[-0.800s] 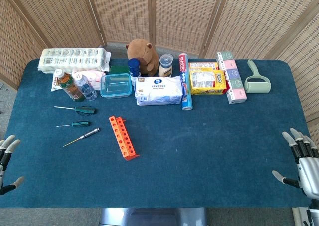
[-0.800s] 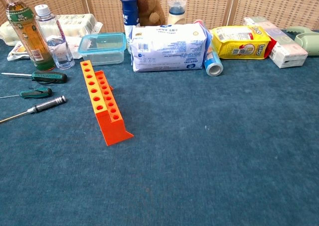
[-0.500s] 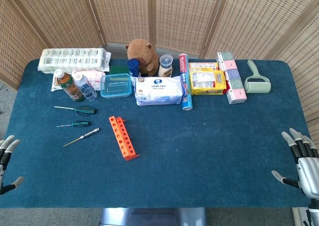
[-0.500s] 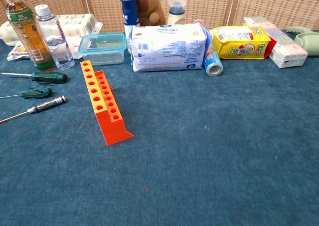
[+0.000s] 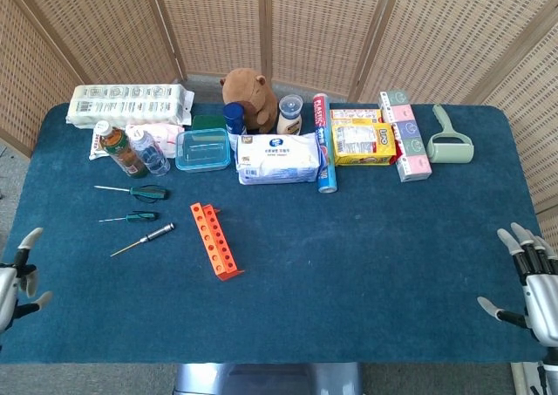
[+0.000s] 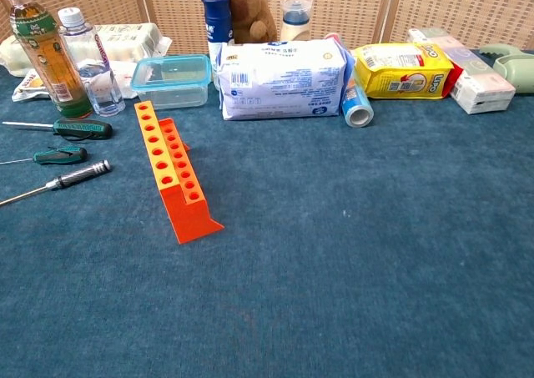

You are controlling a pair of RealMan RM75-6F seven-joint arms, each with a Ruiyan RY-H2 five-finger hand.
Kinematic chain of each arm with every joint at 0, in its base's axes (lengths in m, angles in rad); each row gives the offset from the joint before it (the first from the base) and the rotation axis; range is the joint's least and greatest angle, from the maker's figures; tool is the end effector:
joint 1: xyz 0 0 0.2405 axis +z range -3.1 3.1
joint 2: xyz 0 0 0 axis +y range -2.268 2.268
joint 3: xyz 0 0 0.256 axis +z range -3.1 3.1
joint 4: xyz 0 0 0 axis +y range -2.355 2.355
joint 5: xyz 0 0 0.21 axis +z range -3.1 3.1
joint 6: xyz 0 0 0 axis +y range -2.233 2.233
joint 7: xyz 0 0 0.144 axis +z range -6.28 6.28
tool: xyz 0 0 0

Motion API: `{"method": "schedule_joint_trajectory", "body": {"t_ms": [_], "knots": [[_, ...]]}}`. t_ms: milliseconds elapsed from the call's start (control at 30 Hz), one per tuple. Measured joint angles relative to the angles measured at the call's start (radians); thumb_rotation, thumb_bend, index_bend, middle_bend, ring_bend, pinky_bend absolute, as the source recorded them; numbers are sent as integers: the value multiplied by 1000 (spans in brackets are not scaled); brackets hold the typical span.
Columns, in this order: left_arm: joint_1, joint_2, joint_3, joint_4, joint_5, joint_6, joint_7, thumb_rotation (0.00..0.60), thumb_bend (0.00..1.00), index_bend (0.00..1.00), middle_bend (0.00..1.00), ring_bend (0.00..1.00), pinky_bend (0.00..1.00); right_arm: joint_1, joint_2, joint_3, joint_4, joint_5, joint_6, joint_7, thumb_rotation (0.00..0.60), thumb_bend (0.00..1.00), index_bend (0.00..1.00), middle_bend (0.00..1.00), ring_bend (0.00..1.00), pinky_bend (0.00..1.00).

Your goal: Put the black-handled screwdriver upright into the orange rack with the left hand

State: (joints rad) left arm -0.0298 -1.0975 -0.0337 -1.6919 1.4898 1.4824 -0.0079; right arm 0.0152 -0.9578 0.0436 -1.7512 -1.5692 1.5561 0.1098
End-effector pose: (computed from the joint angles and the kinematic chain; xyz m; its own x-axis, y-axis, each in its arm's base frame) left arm -0.3087 0.1597 0.1566 0.3321 0.0442 0.9422 0.9413 0.0492 -0.3340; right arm -0.2924 -0.1574 0.2006 0.3165 0.0322 0.9480 -0.9480 -0.0237 0.3173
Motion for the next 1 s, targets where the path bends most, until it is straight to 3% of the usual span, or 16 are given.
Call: {"method": "schedule_joint_trajectory", "body": {"t_ms": [233, 467, 633, 1000], "knots": [[-97, -20, -72, -14, -158, -161, 17, 600, 176, 288, 996, 959, 973, 0, 6, 8, 3, 17, 0, 22, 600, 50, 30, 0, 0, 0], [-209, -67, -150, -51, -387, -305, 121, 600, 220, 288, 996, 959, 973, 1, 14, 9, 5, 18, -5, 43, 600, 50, 35, 0, 0, 0], [-295, -135, -192, -56, -556, -350, 258, 600, 161, 288, 996, 959, 973, 2, 21, 11, 8, 24, -8, 65, 600, 51, 40, 0, 0, 0], [-490, -248, -192, -28, -841, -432, 580, 600, 108, 288, 996, 959, 973, 5, 32, 12, 15, 21, -14, 108, 600, 51, 45, 0, 0, 0]]}}
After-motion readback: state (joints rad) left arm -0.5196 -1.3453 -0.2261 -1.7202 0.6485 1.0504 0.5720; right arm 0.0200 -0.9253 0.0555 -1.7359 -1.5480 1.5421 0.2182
